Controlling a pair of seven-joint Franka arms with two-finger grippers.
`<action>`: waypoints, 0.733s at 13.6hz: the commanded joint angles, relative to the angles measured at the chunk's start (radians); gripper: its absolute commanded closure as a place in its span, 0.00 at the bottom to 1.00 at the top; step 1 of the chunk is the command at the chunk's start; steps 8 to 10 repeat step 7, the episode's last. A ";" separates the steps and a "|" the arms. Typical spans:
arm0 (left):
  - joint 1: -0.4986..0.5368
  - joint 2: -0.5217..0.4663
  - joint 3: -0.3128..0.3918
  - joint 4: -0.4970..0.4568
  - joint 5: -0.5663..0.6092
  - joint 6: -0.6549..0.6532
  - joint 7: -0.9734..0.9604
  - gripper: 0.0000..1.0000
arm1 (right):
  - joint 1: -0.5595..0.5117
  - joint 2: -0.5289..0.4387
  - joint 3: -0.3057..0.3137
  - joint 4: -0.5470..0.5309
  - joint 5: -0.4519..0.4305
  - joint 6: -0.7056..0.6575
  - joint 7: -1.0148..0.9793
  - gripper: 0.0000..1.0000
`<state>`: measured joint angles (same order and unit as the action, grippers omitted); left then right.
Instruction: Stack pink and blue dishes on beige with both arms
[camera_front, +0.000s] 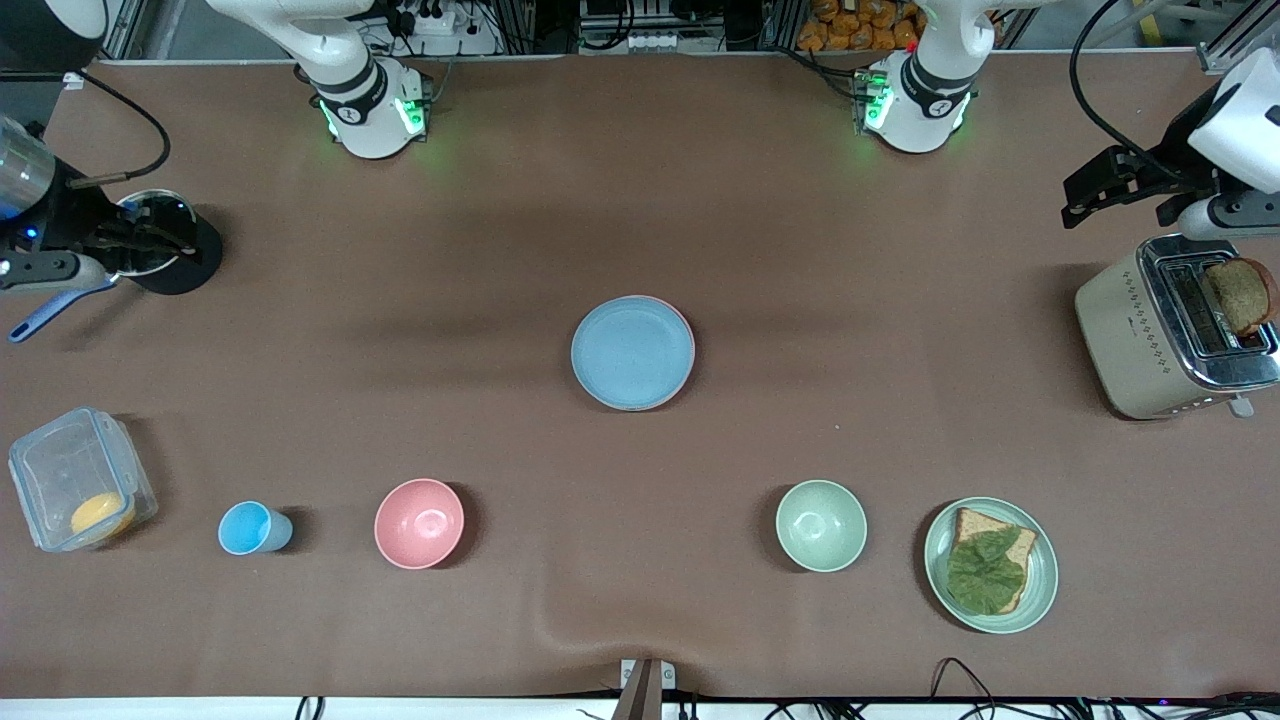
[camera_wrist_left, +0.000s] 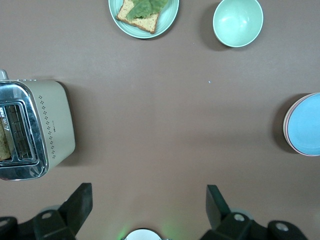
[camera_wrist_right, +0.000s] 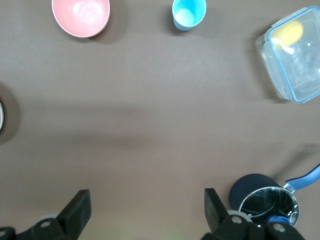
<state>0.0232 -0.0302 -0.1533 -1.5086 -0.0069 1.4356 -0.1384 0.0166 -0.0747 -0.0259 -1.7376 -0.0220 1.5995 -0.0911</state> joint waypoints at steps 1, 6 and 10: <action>-0.003 -0.008 0.009 -0.004 0.013 -0.003 0.011 0.00 | -0.007 -0.001 -0.002 0.009 -0.001 -0.009 0.022 0.00; -0.006 0.001 0.011 -0.002 0.015 -0.003 0.007 0.00 | -0.009 -0.001 -0.002 0.009 0.000 -0.007 0.085 0.00; -0.005 0.001 0.011 -0.001 0.015 -0.003 0.007 0.00 | -0.014 -0.001 -0.002 0.009 0.000 -0.007 0.085 0.00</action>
